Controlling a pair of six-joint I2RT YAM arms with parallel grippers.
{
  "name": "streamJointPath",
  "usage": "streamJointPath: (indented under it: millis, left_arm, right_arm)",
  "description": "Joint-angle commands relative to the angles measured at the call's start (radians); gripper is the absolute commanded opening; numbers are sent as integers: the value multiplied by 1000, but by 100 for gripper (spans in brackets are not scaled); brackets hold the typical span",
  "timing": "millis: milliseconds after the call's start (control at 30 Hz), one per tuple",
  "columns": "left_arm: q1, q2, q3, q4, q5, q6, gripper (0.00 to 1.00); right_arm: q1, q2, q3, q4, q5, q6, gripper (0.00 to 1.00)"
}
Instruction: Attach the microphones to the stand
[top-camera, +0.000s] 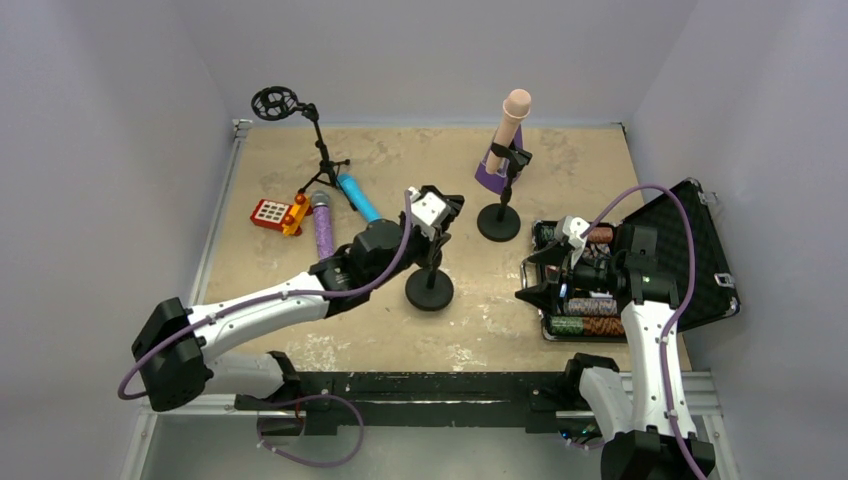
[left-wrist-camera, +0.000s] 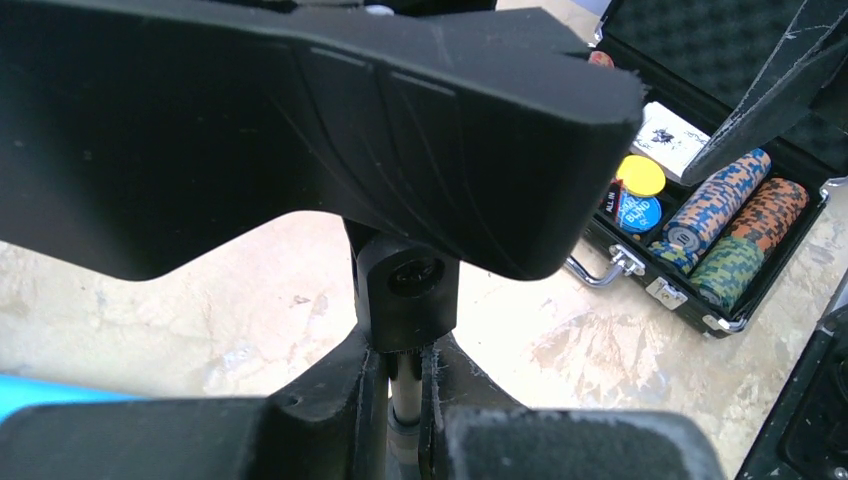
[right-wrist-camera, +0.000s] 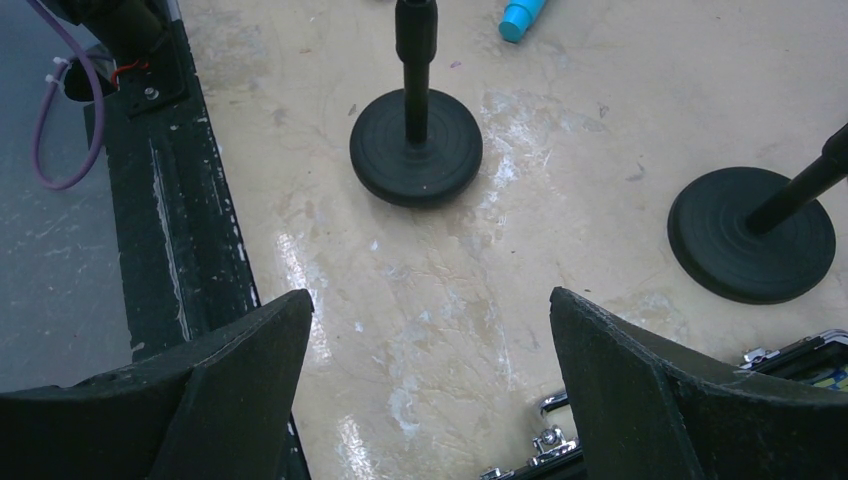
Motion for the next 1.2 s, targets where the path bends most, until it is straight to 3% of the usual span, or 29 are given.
streamJointPath:
  millis: [0, 333, 400, 667, 1000, 1167]
  left_arm:
    - [-69, 32, -6, 207, -162, -45, 0]
    - [-167, 84, -81, 245, -221, -82, 1]
    - [-167, 76, -92, 229, -221, -104, 9]
    - [-167, -18, -142, 187, -182, -132, 65]
    - [-165, -224, -262, 82, -125, -149, 89]
    - [-164, -340, -334, 14, -118, -181, 92]
  right_arm:
    - [-4, -16, 31, -1, -32, -16, 93]
    - [-5, -18, 27, -2, -32, -19, 93]
    - [-6, -16, 28, -2, -32, -22, 93]
    - [-4, -10, 27, -4, -28, -22, 93]
    - [-5, -4, 27, -2, -20, -25, 93]
    - [-5, -2, 27, -2, -14, -27, 93]
